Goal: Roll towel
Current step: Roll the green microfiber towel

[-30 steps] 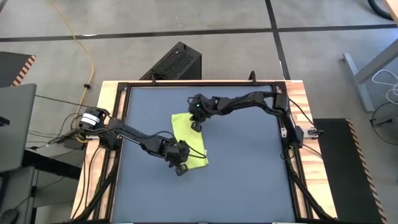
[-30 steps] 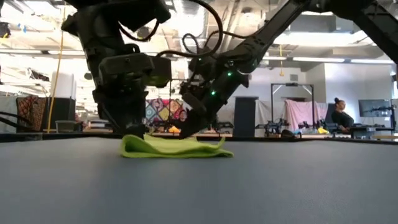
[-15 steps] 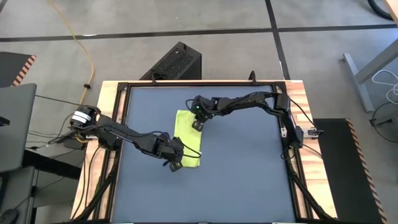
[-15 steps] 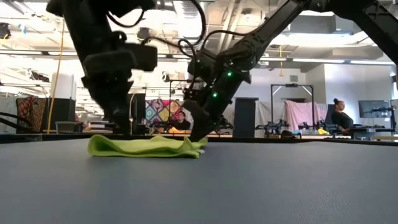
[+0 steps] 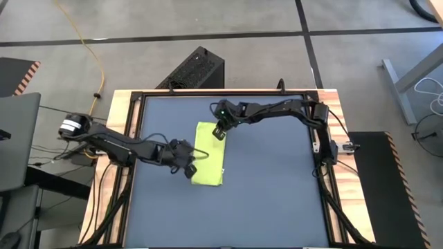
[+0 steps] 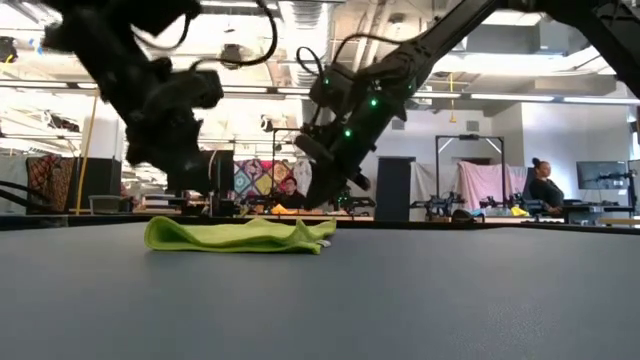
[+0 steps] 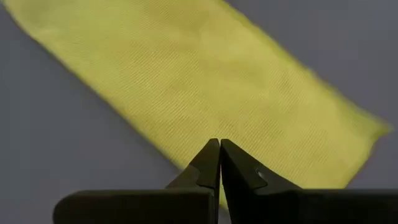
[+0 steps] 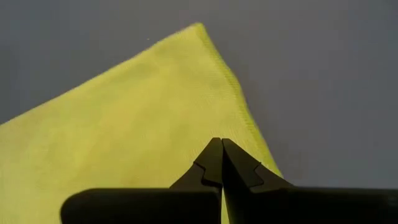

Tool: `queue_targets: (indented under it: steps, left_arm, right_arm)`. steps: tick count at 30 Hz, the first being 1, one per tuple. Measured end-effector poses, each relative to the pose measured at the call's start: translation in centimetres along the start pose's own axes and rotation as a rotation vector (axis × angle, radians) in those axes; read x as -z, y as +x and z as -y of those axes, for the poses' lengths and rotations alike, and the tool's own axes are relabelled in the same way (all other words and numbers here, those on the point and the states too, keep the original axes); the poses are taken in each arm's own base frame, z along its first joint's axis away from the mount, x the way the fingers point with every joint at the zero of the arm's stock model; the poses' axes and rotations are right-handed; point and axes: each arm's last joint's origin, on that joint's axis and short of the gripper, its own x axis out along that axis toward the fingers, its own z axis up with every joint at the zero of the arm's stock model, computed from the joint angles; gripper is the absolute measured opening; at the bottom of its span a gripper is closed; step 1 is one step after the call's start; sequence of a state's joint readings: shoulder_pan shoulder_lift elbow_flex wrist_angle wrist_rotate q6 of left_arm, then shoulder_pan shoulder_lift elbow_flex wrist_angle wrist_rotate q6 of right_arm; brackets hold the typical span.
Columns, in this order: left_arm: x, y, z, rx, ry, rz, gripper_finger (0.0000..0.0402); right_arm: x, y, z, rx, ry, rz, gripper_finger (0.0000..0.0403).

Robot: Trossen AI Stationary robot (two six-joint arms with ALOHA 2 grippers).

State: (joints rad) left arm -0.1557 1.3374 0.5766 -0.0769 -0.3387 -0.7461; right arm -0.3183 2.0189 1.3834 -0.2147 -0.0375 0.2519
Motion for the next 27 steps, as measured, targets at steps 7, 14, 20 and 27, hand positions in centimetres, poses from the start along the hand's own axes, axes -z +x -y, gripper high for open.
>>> queue_targets:
  steps: [7,14,20,27]
  left_arm:
    - [-3.6,1.7,-3.4,-0.011,0.009,0.075,0.0]
    - [-7.5,3.7,-8.2,-0.08,0.043,0.056,0.0]
    - [-9.7,5.9,-11.2,-0.061,0.064,-0.002,0.0]
    - [-10.0,8.8,-13.3,-0.102,0.089,-0.172,0.0]
  right_arm:
    - [0.1,-0.1,0.8,0.021,0.022,-0.024,0.0022]
    - [1.1,0.2,1.4,0.041,0.034,-0.062,0.0022]
    - [1.0,0.2,1.3,0.038,0.056,-0.048,0.0022]
    - [1.0,0.2,1.4,0.042,0.093,-0.047,0.0022]
